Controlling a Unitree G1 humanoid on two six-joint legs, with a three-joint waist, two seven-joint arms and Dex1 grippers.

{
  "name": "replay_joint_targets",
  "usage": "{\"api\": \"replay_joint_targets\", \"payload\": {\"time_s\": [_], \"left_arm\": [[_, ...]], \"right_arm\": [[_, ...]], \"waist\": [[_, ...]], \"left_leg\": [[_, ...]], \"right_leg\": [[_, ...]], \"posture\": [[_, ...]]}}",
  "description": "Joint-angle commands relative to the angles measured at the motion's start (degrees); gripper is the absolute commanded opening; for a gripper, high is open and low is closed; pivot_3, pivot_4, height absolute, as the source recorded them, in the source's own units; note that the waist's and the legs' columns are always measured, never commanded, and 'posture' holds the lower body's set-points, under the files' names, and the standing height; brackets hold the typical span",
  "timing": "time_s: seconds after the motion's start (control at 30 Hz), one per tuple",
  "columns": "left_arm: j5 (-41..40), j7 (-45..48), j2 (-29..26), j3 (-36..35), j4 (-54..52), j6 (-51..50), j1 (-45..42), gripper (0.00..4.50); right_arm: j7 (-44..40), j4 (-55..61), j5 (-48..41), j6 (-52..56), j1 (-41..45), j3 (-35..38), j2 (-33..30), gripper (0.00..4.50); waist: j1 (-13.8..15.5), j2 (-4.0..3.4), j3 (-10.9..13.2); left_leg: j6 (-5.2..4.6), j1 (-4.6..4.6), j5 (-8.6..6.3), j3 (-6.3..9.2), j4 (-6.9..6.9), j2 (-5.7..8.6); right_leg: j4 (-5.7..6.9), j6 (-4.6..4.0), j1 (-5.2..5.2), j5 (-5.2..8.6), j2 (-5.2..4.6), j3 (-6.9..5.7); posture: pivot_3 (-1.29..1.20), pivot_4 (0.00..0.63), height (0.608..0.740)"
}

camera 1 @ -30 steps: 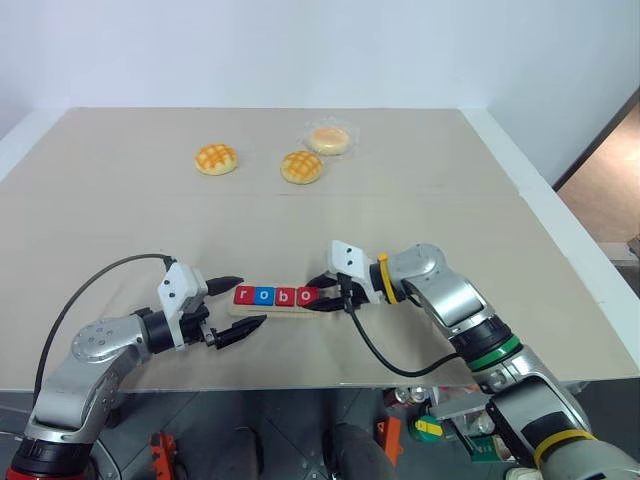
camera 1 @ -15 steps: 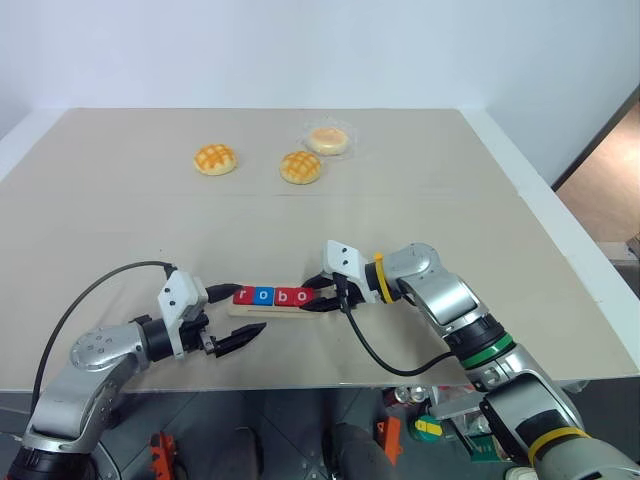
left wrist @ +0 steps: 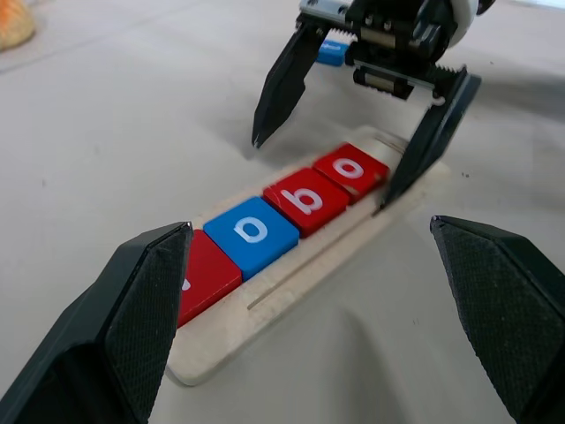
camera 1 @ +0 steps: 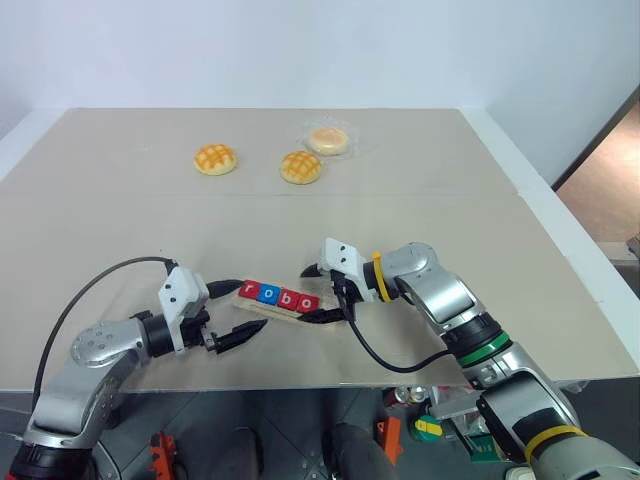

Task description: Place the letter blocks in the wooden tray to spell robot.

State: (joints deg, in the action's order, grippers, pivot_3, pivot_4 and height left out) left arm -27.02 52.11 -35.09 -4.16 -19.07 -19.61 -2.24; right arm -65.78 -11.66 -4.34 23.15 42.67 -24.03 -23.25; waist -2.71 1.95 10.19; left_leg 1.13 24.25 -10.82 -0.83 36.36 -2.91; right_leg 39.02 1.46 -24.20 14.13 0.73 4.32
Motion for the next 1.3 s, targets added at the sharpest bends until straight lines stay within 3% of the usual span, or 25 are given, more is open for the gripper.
{"api": "replay_joint_targets", "payload": {"time_s": [0.03, 0.23, 0.4, 0.43, 0.57, 0.63, 0.77, 1.23, 1.27, 1.3], "left_arm": [[-0.2, 0.34, -0.24, 0.04, -1.28, 1.06, -0.79, 4.5], [-0.25, 1.13, -0.71, 0.49, -2.24, 1.12, -1.3, 4.5], [-1.12, 1.8, -1.0, 0.97, -4.2, 0.28, -0.64, 4.5], [-1.39, 1.91, -1.08, 0.99, -4.38, 0.01, -0.67, 4.5], [-2.07, 2.94, -1.52, 1.55, -4.91, -0.62, -0.86, 4.5], [-2.06, 3.23, -1.64, 1.78, -4.85, -0.68, -1.19, 4.5], [-2.01, 3.24, -1.85, 1.67, -4.38, -0.59, -2.0, 4.5], [-1.62, 2.14, -2.18, 0.97, -4.5, -0.48, -1.39, 4.5], [-1.61, 2.05, -2.19, 0.99, -4.52, -0.44, -1.32, 4.5], [-1.6, 1.94, -2.2, 1.01, -4.55, -0.44, -1.26, 4.5]], "right_arm": [[2.6, 3.97, -3.31, 3.85, 1.86, 5.6, 0.73, 4.48], [8.68, 13.94, -8.55, 13.88, -0.62, 14.26, -0.86, 4.48], [9.91, 28.81, -14.36, 25.32, -8.48, 16.98, -6.29, 4.48], [10.14, 31.54, -15.5, 27.08, -9.85, 17.01, -7.17, 3.97], [12.5, 38.25, -18.87, 32.76, -13.46, 16.44, -8.37, 2.7], [14.41, 38.67, -18.23, 32.86, -14.82, 14.86, -7.75, 2.3], [18.17, 36.66, -16.92, 32.24, -15.37, 12.11, -6.72, 0.79], [19.74, 30.4, -12.9, 25.23, -16.93, 7.35, -7.69, 0.79], [19.68, 30.26, -12.61, 24.65, -16.97, 7.21, -7.8, 0.25], [19.59, 30.18, -12.46, 24.27, -17.02, 7.11, -7.85, 0.02]], "waist": [[0.01, 0.0, 0.0], [0.02, 0.0, 0.0], [0.22, 0.01, -0.01], [0.17, 0.01, 0.0], [-0.24, 0.0, 0.0], [-0.23, 0.02, -0.01], [-0.13, 0.02, -0.01], [-0.08, 0.03, -0.01], [-0.07, 0.03, -0.02], [-0.08, 0.03, -0.02]], "left_leg": [[0.0, 0.0, 0.0, 0.0, 0.0, 0.0], [0.0, 0.04, 0.0, 0.01, 0.0, 0.02], [0.03, 0.09, -0.02, 0.11, -0.06, 0.05], [0.05, 0.09, -0.03, 0.1, -0.06, 0.05], [0.06, 0.06, -0.04, 0.0, -0.06, 0.01], [0.06, 0.02, -0.04, 0.0, -0.06, -0.03], [0.05, -0.02, 0.0, 0.04, -0.03, -0.04], [0.08, 0.06, -0.02, 0.02, -0.06, 0.04], [0.08, 0.06, -0.02, 0.02, -0.05, 0.04], [0.08, 0.06, -0.02, 0.01, -0.05, 0.04]], "right_leg": [[0.0, 0.0, 0.0, 0.0, 0.0, 0.0], [0.0, 0.02, -0.01, 0.01, -0.02, 0.0], [-0.01, 0.06, 0.0, 0.13, -0.04, -0.02], [-0.01, 0.07, -0.02, 0.14, -0.04, -0.01], [0.0, 0.03, -0.07, 0.1, 0.0, 0.07], [0.0, 0.0, -0.06, 0.06, 0.04, 0.06], [0.01, -0.18, -0.03, 0.07, 0.06, 0.02], [-0.02, 0.06, -0.05, 0.1, 0.0, 0.05], [-0.02, 0.06, -0.05, 0.09, 0.0, 0.05], [-0.02, 0.06, -0.05, 0.09, -0.01, 0.06]], "posture": [[0.0, 0.15, 0.74], [0.0, 0.15, 0.74], [0.0, 0.15, 0.74], [0.0, 0.15, 0.74], [0.0, 0.15, 0.74], [0.0, 0.15, 0.74], [0.0, 0.15, 0.74], [0.0, 0.15, 0.74], [0.0, 0.15, 0.74], [0.0, 0.15, 0.74]]}}
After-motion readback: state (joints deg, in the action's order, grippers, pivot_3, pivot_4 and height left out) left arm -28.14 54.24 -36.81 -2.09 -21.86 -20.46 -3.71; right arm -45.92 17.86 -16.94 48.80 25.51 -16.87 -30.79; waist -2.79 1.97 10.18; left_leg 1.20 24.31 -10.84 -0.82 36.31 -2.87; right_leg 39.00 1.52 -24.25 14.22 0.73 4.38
